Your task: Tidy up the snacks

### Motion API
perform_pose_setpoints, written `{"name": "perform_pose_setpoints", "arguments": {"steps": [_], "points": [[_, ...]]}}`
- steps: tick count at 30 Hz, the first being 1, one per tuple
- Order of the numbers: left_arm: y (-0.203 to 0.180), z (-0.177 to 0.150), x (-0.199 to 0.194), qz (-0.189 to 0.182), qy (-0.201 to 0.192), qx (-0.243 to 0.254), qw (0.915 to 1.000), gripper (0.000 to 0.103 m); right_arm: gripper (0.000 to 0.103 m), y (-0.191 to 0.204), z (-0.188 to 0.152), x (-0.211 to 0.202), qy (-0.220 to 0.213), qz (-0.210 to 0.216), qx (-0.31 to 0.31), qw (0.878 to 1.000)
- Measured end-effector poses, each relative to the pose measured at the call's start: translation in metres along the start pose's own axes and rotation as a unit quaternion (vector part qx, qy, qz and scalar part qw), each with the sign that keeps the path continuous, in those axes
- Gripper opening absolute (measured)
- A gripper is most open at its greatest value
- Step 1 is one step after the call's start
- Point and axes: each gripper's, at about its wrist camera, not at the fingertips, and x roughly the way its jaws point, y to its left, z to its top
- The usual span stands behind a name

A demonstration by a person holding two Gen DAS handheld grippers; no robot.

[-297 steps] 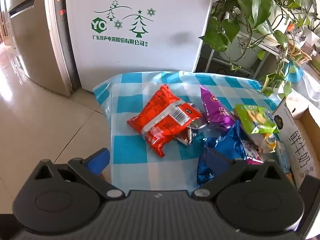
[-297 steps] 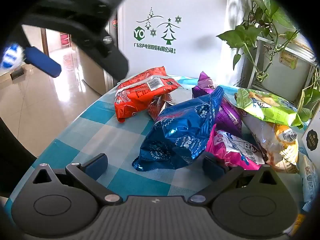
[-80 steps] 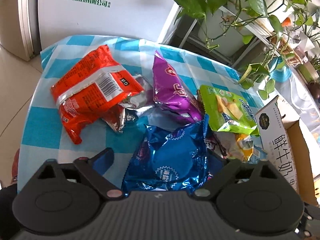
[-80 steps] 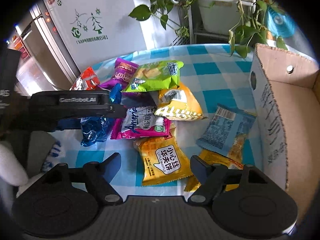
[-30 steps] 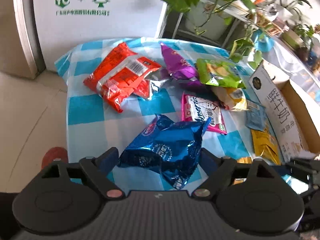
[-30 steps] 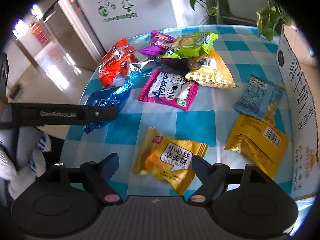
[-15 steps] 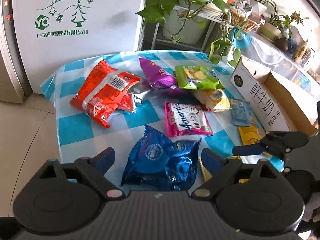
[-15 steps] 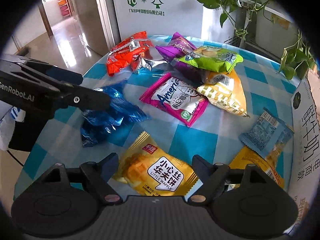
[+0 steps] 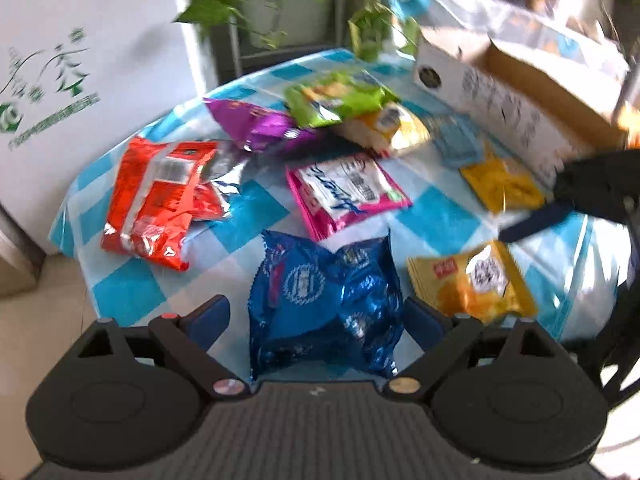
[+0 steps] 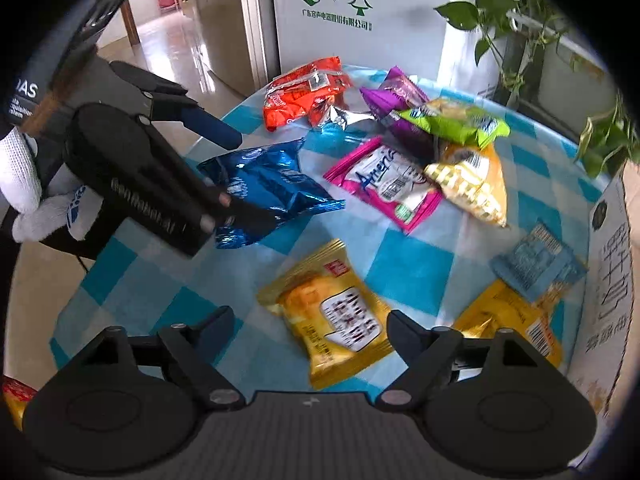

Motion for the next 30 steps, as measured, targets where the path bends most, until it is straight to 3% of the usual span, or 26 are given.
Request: {"name": "perform_pose_setpoints", "arguments": {"steps": [8,13,15,23,25,30], "points": [[-0.007,0.002,0.018,0.005,0.017,0.033,0.9993,0.093,0.09,-0.001,0.003,0.02,0.017,-0.013,-0.018,1.0],[-0.002,0.005,0.026,-0.002,0.014,0.008,0.9999,0.095,0.091,-0.004,0.005,0.028,0.015,-0.026,-0.007,1.0],[-0.001,0.004,0.028,0.002,0.012,0.008,0.9999,0.101,0.091,-0.004,0.006,0.03,0.012,-0.028,-0.002,1.0],[0.004,0.0,0.028,-0.003,0.006,-0.009,0.9999,0.102,0.093,-0.012,0.009,0.034,0.006,-0.032,0.016,0.999],[0.004,-0.001,0.026,-0.006,0.005,-0.015,0.9999,0.098,0.089,-0.012,0.009,0.033,0.005,-0.027,0.018,0.999],[0.002,-0.001,0.019,0.0,0.001,-0.021,0.9998,0.083,0.064,-0.016,0.01,0.028,-0.001,-0.027,0.033,0.999]]}}
